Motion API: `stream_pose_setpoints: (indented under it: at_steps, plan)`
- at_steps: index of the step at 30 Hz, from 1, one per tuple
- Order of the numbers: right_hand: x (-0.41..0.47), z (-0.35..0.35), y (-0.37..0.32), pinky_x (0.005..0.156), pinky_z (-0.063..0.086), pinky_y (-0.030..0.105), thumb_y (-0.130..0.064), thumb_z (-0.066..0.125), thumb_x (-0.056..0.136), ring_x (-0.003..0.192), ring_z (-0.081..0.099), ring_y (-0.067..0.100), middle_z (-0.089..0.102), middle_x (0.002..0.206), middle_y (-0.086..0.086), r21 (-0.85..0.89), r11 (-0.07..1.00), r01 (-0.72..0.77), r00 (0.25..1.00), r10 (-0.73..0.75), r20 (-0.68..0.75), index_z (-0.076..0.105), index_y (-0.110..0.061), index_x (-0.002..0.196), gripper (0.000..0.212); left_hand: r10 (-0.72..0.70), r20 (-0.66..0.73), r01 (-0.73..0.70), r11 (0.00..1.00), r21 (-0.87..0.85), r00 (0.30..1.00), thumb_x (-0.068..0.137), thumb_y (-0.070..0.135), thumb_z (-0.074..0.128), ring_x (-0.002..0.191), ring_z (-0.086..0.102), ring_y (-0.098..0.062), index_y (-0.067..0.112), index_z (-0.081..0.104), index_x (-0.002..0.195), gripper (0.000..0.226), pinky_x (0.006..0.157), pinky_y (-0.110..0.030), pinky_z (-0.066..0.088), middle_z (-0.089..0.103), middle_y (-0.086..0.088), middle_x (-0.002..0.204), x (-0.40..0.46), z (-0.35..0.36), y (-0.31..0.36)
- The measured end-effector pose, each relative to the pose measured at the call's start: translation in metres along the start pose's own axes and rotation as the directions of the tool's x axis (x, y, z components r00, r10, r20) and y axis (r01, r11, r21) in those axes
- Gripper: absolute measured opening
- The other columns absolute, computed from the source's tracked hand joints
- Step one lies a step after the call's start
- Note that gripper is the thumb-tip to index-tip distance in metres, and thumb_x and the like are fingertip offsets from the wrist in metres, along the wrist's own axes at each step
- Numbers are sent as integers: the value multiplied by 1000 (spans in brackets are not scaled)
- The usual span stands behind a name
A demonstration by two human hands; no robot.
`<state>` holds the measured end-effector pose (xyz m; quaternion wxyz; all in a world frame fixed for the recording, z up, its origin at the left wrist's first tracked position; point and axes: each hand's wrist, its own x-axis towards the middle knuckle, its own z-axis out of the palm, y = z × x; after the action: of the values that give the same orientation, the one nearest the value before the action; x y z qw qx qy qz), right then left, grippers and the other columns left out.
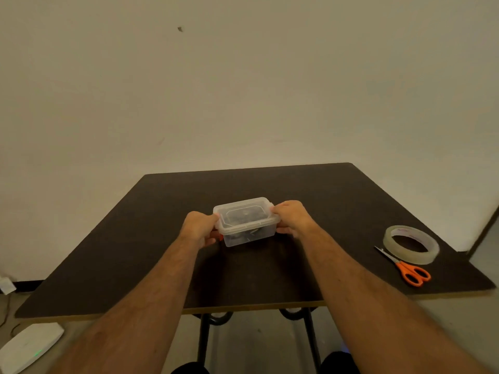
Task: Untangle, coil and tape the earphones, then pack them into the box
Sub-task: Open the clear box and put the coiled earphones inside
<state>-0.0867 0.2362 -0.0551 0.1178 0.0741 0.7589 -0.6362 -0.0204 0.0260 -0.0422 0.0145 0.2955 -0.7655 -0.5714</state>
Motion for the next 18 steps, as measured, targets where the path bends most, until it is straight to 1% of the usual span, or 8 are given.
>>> stream_pose_setpoints:
  at_steps: [3,5,7,9,12,15,18]
  plan:
    - [1,-22,-6,84,59,41,-14,64,93,98,64,20,64,108,7,57,994,92,994,-89,-57,65,-14,99,6,84,5,-84,996,-5,996,97,25,60,75,69,-17,8,64,100,18,56,-28,49,72,-9,93,-9,18,24]
    - [2,-42,-12,84,59,39,-14,63,93,96,65,19,65,104,6,75,986,146,986,-139,-97,65,-16,93,3,127,26,-126,992,-21,992,97,27,60,72,68,-15,9,65,99,19,55,-27,50,72,-9,90,-14,34,40]
    - [4,-70,-17,82,60,37,-14,64,93,95,66,19,65,104,5,90,980,180,976,-166,-144,66,-14,99,6,148,58,-146,988,-45,987,98,26,59,69,66,-14,8,65,99,19,54,-26,50,72,-8,89,-19,55,57]
    - [7,-101,-20,82,61,39,-15,65,93,95,68,20,67,105,6,89,974,207,965,-188,-183,68,-12,105,13,160,99,-152,985,-82,982,98,26,59,68,65,-14,7,66,100,19,53,-26,50,71,-9,88,-23,82,71]
    - [11,-151,-20,82,61,40,-15,66,92,94,68,21,68,105,7,37,971,236,943,-220,-252,68,-13,101,10,182,167,-166,980,-108,969,98,25,60,69,65,-13,8,66,102,19,52,-24,51,72,-8,90,-31,128,87]
    - [15,-201,-14,84,60,40,-16,65,93,95,67,21,67,105,7,-30,970,240,909,-236,-343,68,-11,108,16,225,239,-199,972,-129,945,99,24,58,72,67,-14,9,65,106,19,52,-23,52,72,-9,93,-38,177,101]
    - [20,-248,-4,84,60,39,-18,63,95,97,66,23,65,107,7,-66,976,208,890,-217,-401,67,-11,109,16,251,311,-232,968,-99,917,99,24,56,76,69,-16,9,65,108,20,56,-23,53,73,-9,95,-45,225,112]
